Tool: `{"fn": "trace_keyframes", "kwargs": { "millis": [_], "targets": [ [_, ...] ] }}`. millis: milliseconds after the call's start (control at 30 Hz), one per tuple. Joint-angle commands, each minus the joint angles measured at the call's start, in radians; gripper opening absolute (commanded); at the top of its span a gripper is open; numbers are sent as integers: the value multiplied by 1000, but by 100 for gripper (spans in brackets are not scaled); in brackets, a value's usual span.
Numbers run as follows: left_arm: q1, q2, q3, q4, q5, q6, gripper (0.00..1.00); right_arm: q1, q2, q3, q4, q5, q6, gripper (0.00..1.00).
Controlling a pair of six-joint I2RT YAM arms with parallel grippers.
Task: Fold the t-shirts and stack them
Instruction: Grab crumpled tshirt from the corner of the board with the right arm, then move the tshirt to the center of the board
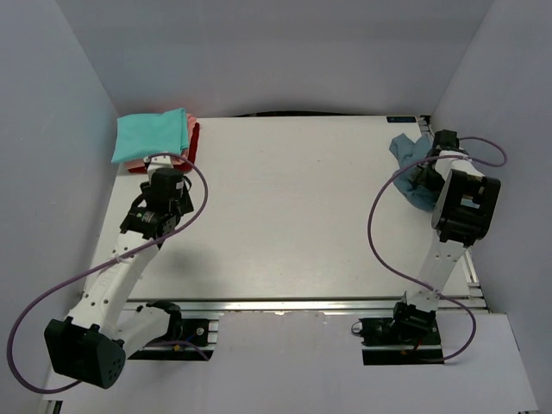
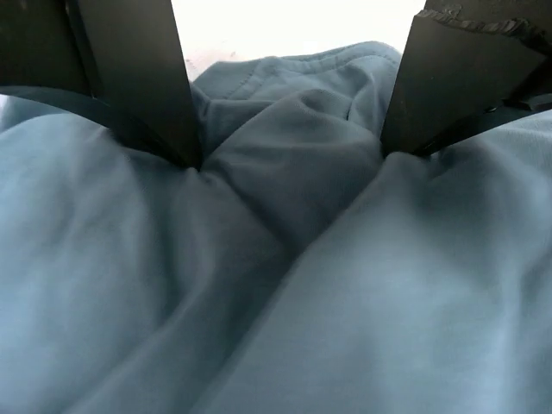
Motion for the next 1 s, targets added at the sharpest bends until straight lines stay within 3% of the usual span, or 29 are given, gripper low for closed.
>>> {"fn": "trace_keyframes", "kwargs": {
  "millis": [0, 33, 67, 133, 167, 267, 400, 567, 700, 733, 800, 933, 967],
  "targets": [
    [-2, -17, 29, -11, -2, -6, 58, -16, 25, 2, -21, -3, 21, 89],
    [-2, -14, 32, -14, -7, -8, 51, -16, 30, 0, -24, -16, 21, 88],
    [-2, -11, 45, -23, -13, -12, 46, -16, 35, 3, -37, -30, 19, 66],
    [-2, -10, 57, -33, -13, -8, 39, -16, 35, 18, -42, -69, 10, 9],
    [-1, -10, 63, -39, -16, -5, 36, -17, 32, 34, -62, -75, 19, 0],
    [-2, -18, 81, -54, -22, -3, 32, -13, -62, 83, -125, -110, 27, 0],
    [-2, -46, 80, -59, -25, -11, 25, -8, -305, 225, -157, -142, 9, 0],
    [-2, -73, 63, -67, -17, 1, 25, -8, -442, 619, -280, -188, -41, 0],
    [-1, -72, 54, -80, -42, 6, 21, 35, -585, 572, -188, -503, 5, 0],
    [-2, -72, 55, -83, -43, 4, 19, 59, -594, 563, -173, -536, 5, 0],
    [-2, -81, 51, -74, -40, -2, 1, 167, -596, 578, -165, -562, -11, 0],
    [-2, -86, 49, -62, -27, -20, 0, 407, -556, 676, -185, -506, -50, 0],
    [-2, -80, 48, -63, -22, -25, 0, 517, -516, 734, -185, -472, -60, 0]
  ]
}}
